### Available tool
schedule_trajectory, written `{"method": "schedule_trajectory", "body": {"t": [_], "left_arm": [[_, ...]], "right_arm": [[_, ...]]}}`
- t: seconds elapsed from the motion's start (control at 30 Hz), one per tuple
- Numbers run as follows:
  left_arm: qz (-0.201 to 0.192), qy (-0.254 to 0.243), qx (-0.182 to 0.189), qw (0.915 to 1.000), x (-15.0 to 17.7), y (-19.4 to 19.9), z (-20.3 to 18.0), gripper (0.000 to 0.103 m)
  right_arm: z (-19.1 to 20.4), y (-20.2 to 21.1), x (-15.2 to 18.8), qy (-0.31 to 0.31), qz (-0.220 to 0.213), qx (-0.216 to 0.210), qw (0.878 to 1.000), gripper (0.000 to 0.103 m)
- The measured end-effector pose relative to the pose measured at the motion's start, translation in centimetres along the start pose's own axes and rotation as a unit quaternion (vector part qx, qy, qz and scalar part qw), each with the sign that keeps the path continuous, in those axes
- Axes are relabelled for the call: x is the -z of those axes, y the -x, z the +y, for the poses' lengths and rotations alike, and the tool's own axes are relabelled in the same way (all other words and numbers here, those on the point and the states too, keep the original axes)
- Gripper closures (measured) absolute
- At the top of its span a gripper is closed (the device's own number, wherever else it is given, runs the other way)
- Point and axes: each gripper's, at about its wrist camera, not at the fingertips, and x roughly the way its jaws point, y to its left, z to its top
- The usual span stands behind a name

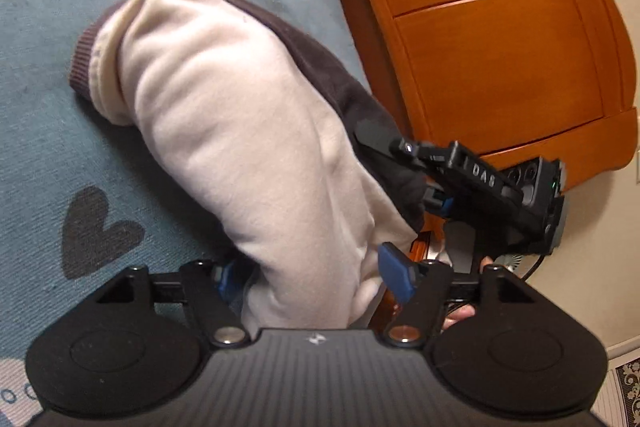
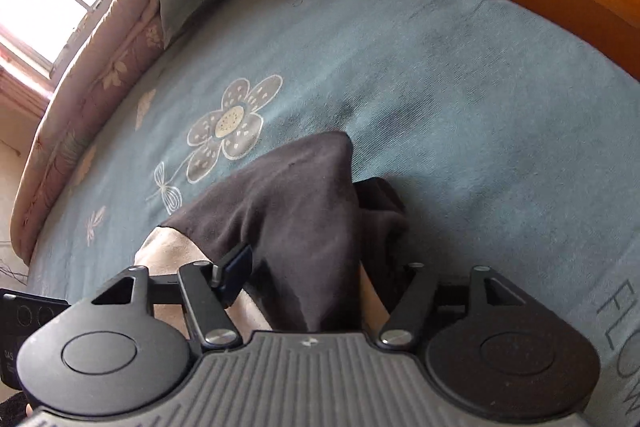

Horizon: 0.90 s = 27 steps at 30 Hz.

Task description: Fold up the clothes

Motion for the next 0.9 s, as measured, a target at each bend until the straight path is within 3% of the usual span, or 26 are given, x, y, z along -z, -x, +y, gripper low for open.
{"method": "schedule_trajectory", "body": {"t": [0.1, 0.23, 0.27, 0.33, 0.47, 0.6, 0.67, 0.77, 0.83, 0.9], "left_arm": [[-0.047, 0.025, 0.040, 0.9978, -0.1, 2.4, 1.5, 0.013], [-0.062, 0.097, 0.059, 0.9916, -1.2, 2.1, 4.8, 0.011], [-0.073, 0.108, 0.078, 0.9884, -1.4, 2.0, 5.0, 0.011], [-0.081, 0.124, 0.094, 0.9845, -2.1, 1.5, 4.9, 0.009], [-0.093, 0.108, 0.071, 0.9872, -3.5, 0.8, 4.2, 0.009], [-0.135, 0.001, 0.022, 0.9906, -4.0, 2.2, 2.2, 0.011], [-0.191, -0.098, 0.001, 0.9766, -3.6, 3.2, -0.4, 0.011], [-0.236, -0.230, -0.010, 0.9443, -2.1, 4.5, -3.4, 0.011], [-0.215, -0.252, -0.030, 0.9431, -2.5, 4.1, -3.6, 0.011], [-0.207, -0.215, -0.076, 0.9514, -3.3, 4.7, -2.2, 0.011]], "right_arm": [[-1.7, 3.8, 1.3, -0.030, -0.063, -0.021, 0.997, 0.022], [-3.6, 8.3, 4.3, -0.065, -0.138, -0.073, 0.986, 0.018], [-3.9, 9.1, 5.1, -0.074, -0.152, -0.084, 0.982, 0.017], [-4.2, 9.9, 6.6, -0.087, -0.167, -0.106, 0.976, 0.017], [-3.0, 10.2, 9.6, -0.092, -0.167, -0.135, 0.972, 0.017], [-1.1, 9.3, 12.4, -0.082, -0.152, -0.169, 0.970, 0.014], [-0.4, 7.9, 13.4, -0.076, -0.134, -0.179, 0.972, 0.014], [-0.6, 4.3, 14.9, -0.103, -0.089, -0.178, 0.975, 0.014], [-1.1, 2.7, 15.6, -0.131, -0.079, -0.186, 0.971, 0.014], [-1.4, 2.3, 15.6, -0.148, -0.082, -0.200, 0.965, 0.013]]}}
